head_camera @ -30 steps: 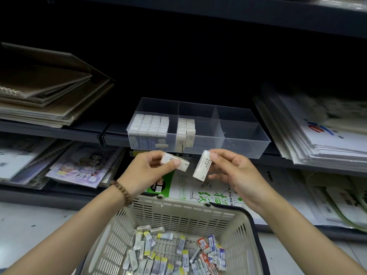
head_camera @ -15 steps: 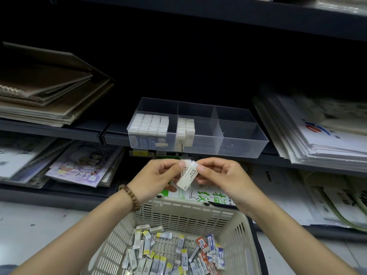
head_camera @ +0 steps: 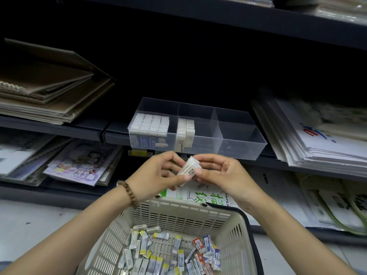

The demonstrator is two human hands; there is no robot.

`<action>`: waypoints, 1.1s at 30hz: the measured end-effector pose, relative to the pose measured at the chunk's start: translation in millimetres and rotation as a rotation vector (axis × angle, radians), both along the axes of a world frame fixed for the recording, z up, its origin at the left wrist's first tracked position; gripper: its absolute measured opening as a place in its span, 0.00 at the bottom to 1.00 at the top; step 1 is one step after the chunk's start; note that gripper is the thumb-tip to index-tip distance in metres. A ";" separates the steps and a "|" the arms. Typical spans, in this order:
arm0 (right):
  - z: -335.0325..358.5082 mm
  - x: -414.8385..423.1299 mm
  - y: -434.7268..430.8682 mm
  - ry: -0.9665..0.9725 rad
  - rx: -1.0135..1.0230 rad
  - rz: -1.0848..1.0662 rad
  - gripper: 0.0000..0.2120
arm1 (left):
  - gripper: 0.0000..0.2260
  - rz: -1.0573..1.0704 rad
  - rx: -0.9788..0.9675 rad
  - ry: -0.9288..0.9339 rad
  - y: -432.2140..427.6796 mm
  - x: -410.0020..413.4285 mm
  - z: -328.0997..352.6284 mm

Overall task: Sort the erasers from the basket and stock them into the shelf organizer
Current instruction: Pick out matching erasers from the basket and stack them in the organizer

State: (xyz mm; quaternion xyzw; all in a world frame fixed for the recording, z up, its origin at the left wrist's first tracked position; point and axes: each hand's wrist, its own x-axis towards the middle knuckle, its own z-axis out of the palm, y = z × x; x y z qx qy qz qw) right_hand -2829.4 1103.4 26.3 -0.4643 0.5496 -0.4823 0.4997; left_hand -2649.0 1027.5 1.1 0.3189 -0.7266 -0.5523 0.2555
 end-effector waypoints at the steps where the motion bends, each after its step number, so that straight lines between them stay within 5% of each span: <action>1: 3.5 -0.9 -1.5 0.012 -0.012 0.004 0.13 | 0.17 0.017 -0.042 0.028 0.1 -0.4 1.9; 8: 58.0 -21.9 -32.2 0.212 -0.114 0.080 0.14 | 0.21 0.197 -0.198 0.161 -12.2 5.3 19.2; 12: 85.6 -39.5 -63.4 0.348 -0.091 0.096 0.13 | 0.23 0.363 -0.587 -0.087 -27.4 24.5 23.0; 18: 75.0 -48.3 -102.0 0.334 0.110 0.133 0.13 | 0.34 0.288 -0.773 -0.450 -35.2 25.8 8.4; 23: 68.0 -52.1 -112.2 0.429 0.064 0.167 0.13 | 0.34 0.303 -0.852 -0.521 -37.5 26.2 3.2; 28: 49.8 -43.2 -102.9 0.767 -0.100 0.150 0.11 | 0.30 0.309 -0.869 -0.519 -36.9 25.0 3.7; 33: 44.8 -41.5 -101.9 0.516 0.055 0.129 0.11 | 0.29 0.325 -0.867 -0.505 -36.2 23.9 4.7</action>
